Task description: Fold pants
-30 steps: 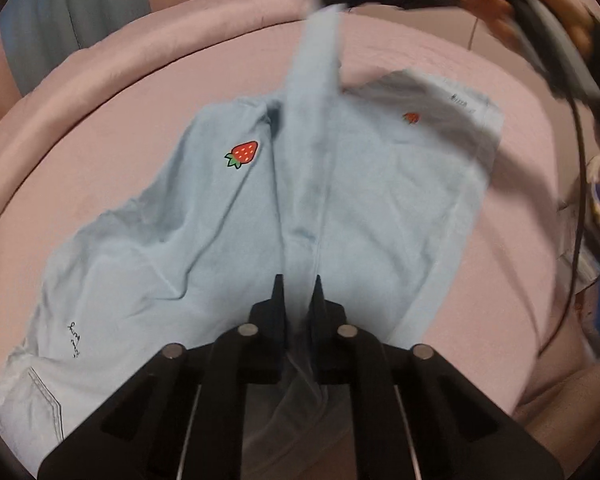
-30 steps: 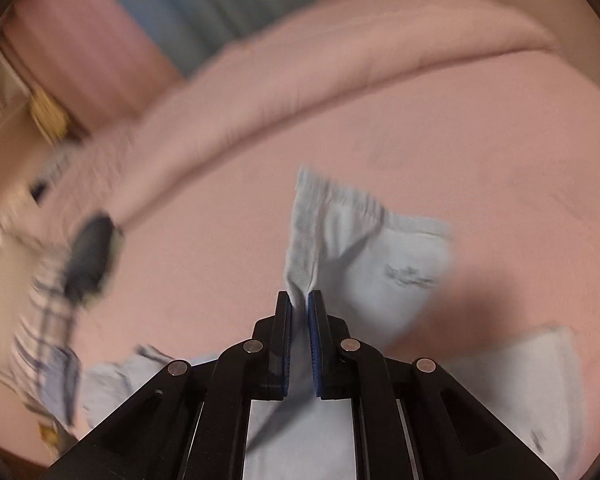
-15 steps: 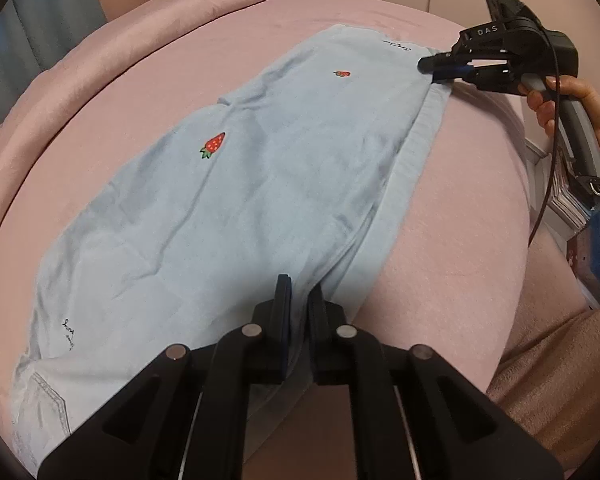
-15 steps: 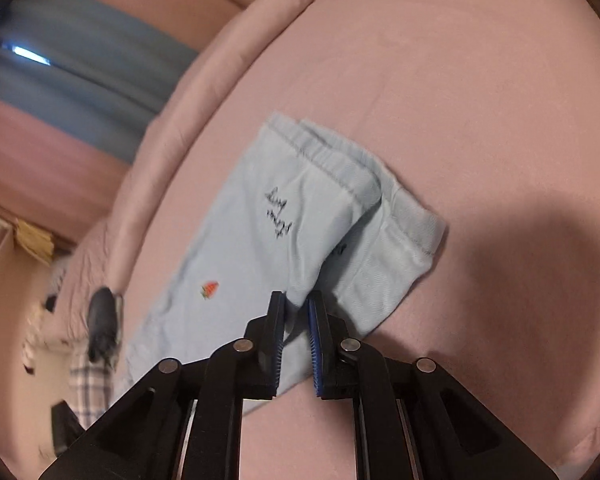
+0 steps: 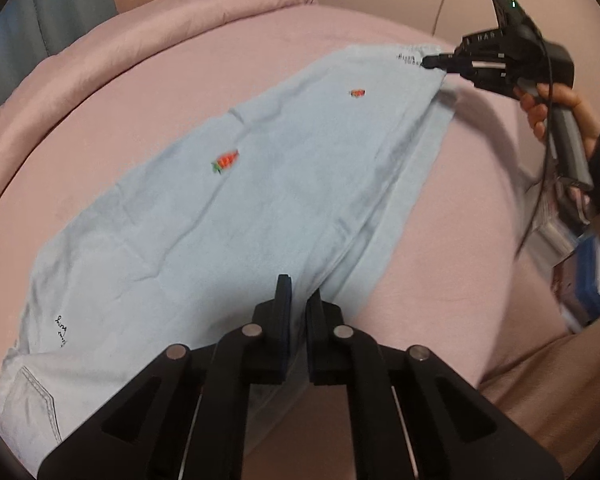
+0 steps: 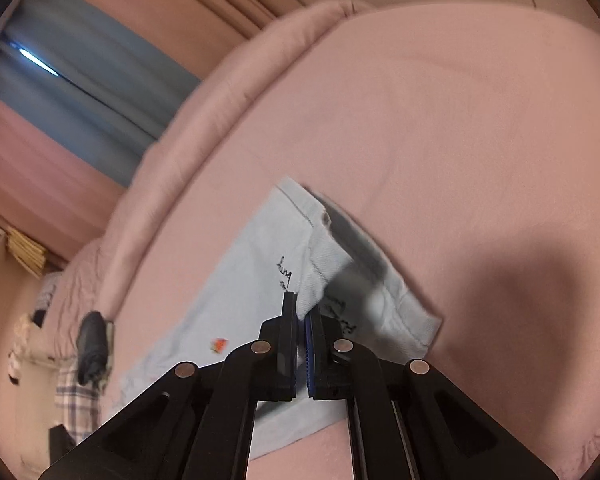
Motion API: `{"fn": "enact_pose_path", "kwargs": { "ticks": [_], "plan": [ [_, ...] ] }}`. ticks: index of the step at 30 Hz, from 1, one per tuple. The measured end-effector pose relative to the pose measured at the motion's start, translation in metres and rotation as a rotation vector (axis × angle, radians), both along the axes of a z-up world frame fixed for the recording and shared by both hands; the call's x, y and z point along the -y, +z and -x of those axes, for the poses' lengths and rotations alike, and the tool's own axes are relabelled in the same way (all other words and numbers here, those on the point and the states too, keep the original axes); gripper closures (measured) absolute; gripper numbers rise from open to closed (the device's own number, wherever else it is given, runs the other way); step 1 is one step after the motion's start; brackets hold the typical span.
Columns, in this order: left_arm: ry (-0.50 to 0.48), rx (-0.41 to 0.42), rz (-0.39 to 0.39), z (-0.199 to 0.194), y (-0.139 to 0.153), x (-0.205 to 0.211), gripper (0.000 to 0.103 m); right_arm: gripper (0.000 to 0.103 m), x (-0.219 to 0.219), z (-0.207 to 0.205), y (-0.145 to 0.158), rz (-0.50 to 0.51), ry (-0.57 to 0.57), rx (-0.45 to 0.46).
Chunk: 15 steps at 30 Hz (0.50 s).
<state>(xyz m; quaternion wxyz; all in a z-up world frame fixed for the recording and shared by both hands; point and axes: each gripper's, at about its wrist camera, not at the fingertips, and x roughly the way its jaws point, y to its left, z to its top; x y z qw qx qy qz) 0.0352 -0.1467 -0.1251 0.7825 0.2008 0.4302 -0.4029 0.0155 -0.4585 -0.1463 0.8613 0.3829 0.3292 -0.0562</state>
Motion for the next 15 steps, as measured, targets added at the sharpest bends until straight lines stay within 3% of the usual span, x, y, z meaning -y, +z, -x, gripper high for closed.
{"fn": "enact_pose_path", "kwargs": {
  "ticks": [4, 7, 11, 13, 14, 15],
  "plan": [
    [-0.042, 0.040, -0.032, 0.004, -0.001, 0.009, 0.097, 0.099, -0.001, 0.012, 0.001, 0.046, -0.008, -0.041],
    [-0.053, 0.035, -0.081, 0.005, -0.015, 0.015, 0.097, 0.099, -0.004, 0.003, -0.020, 0.060, 0.001, -0.131],
    [-0.017, 0.007, -0.047, 0.000, -0.012, 0.008, 0.092, 0.097, -0.002, 0.006, -0.024, 0.081, -0.011, -0.147],
    [0.003, 0.001, -0.039, 0.000, -0.009, 0.002, 0.076, 0.093, -0.006, 0.003, -0.015, 0.134, -0.020, -0.173],
    [0.015, -0.006, -0.027, 0.001, -0.005, -0.004, 0.070, 0.085, -0.008, 0.003, -0.006, 0.183, -0.030, -0.182],
    [0.026, -0.009, -0.012, 0.004, -0.001, -0.010, 0.056, 0.078, -0.009, 0.004, 0.001, 0.230, -0.053, -0.189]
  ]
}}
